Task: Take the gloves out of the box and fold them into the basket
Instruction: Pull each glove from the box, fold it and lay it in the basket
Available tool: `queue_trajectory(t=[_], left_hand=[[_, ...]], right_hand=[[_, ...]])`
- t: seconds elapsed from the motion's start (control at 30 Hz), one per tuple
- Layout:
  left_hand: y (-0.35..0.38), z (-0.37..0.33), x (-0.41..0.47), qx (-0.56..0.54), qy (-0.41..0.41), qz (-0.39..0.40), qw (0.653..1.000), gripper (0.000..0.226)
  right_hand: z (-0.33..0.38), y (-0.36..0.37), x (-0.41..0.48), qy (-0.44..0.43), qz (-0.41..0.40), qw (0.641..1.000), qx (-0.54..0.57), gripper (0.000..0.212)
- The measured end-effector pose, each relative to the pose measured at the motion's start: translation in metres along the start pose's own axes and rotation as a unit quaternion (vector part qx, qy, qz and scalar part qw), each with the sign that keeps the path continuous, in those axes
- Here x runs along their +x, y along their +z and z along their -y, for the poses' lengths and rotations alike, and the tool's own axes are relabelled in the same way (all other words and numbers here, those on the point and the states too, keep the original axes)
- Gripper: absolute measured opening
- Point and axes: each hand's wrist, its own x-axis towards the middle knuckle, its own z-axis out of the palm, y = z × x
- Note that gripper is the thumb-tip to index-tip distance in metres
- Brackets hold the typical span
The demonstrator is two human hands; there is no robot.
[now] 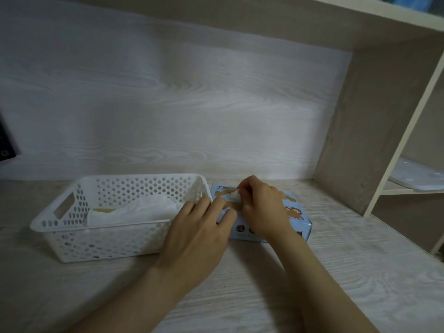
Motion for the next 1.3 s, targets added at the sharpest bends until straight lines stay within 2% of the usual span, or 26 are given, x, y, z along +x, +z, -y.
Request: queue_trajectory(t=[0.17,0.37,0.5,0.6,0.73,0.8,0.9,0.97,1.03,1.07,1.1,1.13,1.2,1.23,1.3], left_hand=[[-0.002,0.000,-0.002,-0.003,0.001,0.021,1.000,0.042],[0.000,-0.007,-0.003,-0.003,-0.042,0.067,0.997,0.065],[0.004,-0.010,-0.001,0.010,-0.052,0.051,0.997,0.063],[0.008,-0.011,-0.002,0.022,-0.054,0.034,0.998,0.056],[0.015,-0.009,-0.005,0.024,-0.047,0.029,0.998,0.050],[0.016,-0.008,-0.005,0.023,-0.044,0.027,0.998,0.051],[0.015,-0.009,-0.005,0.026,-0.047,0.021,0.998,0.050],[0.014,-0.011,-0.006,0.028,-0.050,0.015,0.998,0.045],[0.013,-0.013,-0.007,0.024,-0.049,0.008,0.998,0.039],[0.013,-0.014,-0.008,0.020,-0.045,0.005,0.999,0.038],[0.014,-0.014,-0.009,0.017,-0.041,0.004,0.999,0.039],[0.015,-0.014,-0.009,0.017,-0.038,0.001,0.999,0.040],[0.016,-0.012,-0.010,0.021,-0.039,-0.005,0.999,0.039],[0.016,-0.012,-0.010,0.023,-0.039,-0.007,0.999,0.037],[0.016,-0.012,-0.010,0.024,-0.039,-0.012,0.999,0.035]], right_hand=[[0.001,-0.020,0.000,-0.012,0.070,0.992,0.107,0.016],[0.002,-0.020,-0.002,-0.051,0.059,0.990,0.121,0.014],[0.001,-0.014,-0.001,-0.079,0.049,0.989,0.115,0.012],[-0.002,-0.007,0.001,-0.074,0.009,0.992,0.098,0.012],[0.005,-0.010,0.003,0.037,-0.060,0.976,0.205,0.015],[0.009,-0.013,0.004,0.123,-0.096,0.946,0.284,0.018],[0.005,-0.017,0.007,0.261,-0.142,0.867,0.400,0.024],[0.000,-0.021,0.008,0.310,-0.150,0.802,0.487,0.026],[-0.006,-0.023,0.010,0.319,-0.168,0.714,0.601,0.026],[-0.007,-0.024,0.010,0.315,-0.174,0.684,0.634,0.027],[-0.007,-0.026,0.009,0.313,-0.173,0.683,0.637,0.026],[-0.005,-0.028,0.008,0.310,-0.165,0.715,0.604,0.023],[0.004,-0.032,0.004,0.280,-0.141,0.815,0.487,0.016],[0.008,-0.034,0.002,0.253,-0.136,0.851,0.439,0.018],[0.016,-0.038,-0.002,0.206,-0.121,0.895,0.378,0.018]])
